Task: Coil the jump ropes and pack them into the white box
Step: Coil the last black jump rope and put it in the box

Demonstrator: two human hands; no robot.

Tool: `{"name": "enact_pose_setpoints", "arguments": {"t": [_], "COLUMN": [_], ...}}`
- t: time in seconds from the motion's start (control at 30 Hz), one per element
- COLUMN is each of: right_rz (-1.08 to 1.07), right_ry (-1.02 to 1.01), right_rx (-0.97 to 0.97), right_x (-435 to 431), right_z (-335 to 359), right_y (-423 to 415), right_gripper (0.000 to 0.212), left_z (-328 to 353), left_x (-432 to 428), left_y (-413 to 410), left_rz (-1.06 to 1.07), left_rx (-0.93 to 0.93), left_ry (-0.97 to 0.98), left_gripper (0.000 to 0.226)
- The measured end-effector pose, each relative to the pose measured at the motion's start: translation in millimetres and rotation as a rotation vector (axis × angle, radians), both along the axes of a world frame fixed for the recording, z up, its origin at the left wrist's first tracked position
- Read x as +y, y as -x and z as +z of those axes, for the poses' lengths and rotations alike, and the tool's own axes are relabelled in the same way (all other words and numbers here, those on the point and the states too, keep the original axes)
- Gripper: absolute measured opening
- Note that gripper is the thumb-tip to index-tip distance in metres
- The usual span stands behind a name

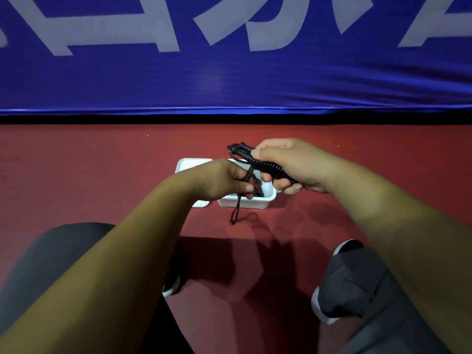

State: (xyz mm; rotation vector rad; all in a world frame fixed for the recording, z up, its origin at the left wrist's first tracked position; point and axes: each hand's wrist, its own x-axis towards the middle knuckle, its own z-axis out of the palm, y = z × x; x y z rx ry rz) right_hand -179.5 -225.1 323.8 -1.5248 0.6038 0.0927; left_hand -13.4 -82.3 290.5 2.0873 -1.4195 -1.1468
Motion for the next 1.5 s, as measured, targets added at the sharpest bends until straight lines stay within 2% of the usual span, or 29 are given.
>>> {"name": "enact_pose_setpoints", "arguments": {"t": [0.13,0.3,0.37,0.43,0.5,0.6,0.67,0.73,0.87,1.0,1.1,1.23,1.33,1.43,1.5], "right_rz": [0.032,0.138,0.167,0.234,0.370,0.527,0.541,0.500,0.325,0.127,0.037,-0.093,-0.153,-0.194,-0.234], "right_ry": [-0.093,-0.233,-0.304,-0.357,-0.391,-0.421,-0.402,-0.334,-0.088,0.033,0.113,0.023,-0.053,-0.141,-0.175], "right_rx": [0.020,0.078,0.109,0.165,0.244,0.337,0.401,0.453,0.411,0.343,0.300,0.218,0.133,0.012,-0.036], "right_x": [0,0,1,3,6,9,10,8,1,-7,-12,-10,-6,-3,-2], "right_z": [4,8,9,9,8,1,-2,-5,-13,-21,-24,-21,-20,-18,-17], "right_y": [0,3,6,8,10,12,12,11,8,3,2,-2,-7,-11,-12], "right_gripper": [0.022,0.031,0.027,0.027,0.032,0.052,0.042,0.024,0.016,0.020,0.028,0.019,0.014,0.013,0.016], "left_z": [-9,-4,1,6,9,14,19,27,42,46,41,30,18,12,14], "left_x": [-5,-8,-7,-5,-4,-7,-8,-9,-6,0,0,-2,-3,-4,-4], "left_y": [-4,-3,-4,-3,-3,-3,-3,-2,3,-1,-3,0,4,11,15], "left_rz": [0.066,0.213,0.180,0.097,0.089,0.094,0.075,0.070,0.057,-0.023,0.030,0.193,0.216,0.326,0.363], "left_rx": [-0.046,0.065,0.009,0.061,0.149,0.206,0.178,0.113,0.038,-0.063,-0.044,-0.079,-0.098,0.074,0.167], "left_ry": [0.079,0.226,0.255,0.287,0.284,0.310,0.337,0.358,0.396,0.335,0.269,0.155,0.012,-0.049,-0.029], "left_gripper": [0.010,0.009,0.026,0.031,0.029,0.022,0.024,0.025,0.024,0.029,0.028,0.009,0.024,0.037,0.035]}}
